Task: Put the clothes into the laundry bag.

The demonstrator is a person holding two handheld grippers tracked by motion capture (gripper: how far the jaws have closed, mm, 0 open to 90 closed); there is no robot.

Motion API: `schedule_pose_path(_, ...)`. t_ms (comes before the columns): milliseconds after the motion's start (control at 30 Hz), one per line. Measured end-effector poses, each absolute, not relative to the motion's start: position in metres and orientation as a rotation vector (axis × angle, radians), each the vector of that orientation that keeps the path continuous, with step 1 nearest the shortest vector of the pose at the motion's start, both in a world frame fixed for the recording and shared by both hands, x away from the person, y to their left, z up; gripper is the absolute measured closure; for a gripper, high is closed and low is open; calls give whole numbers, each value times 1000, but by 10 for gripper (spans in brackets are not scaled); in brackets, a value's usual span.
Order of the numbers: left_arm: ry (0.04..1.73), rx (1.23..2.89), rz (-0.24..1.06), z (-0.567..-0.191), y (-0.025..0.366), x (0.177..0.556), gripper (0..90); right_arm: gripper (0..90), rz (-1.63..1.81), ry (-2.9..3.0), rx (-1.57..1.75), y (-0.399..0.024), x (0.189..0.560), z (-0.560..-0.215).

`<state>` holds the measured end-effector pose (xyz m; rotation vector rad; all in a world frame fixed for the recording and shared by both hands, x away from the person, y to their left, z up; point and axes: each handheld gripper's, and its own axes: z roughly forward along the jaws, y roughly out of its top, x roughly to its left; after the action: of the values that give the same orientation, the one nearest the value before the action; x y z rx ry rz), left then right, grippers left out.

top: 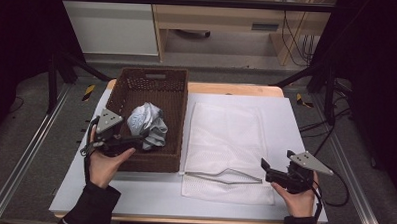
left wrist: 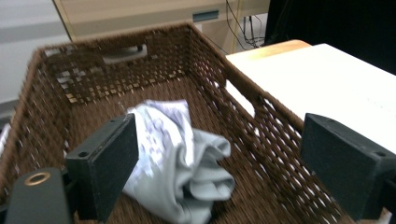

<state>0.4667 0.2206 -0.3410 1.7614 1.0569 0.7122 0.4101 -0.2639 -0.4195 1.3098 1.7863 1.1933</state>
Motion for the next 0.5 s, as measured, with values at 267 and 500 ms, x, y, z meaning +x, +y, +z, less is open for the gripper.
schedule_pose_path(267,1078,1789,742,-326,218,501,126,71,1192,1794,1314,-263,411,-420)
schedule_pose_path(500,1090,1818,738,-337,215,533,124,70,1186,1800,1317,-262,412,-422)
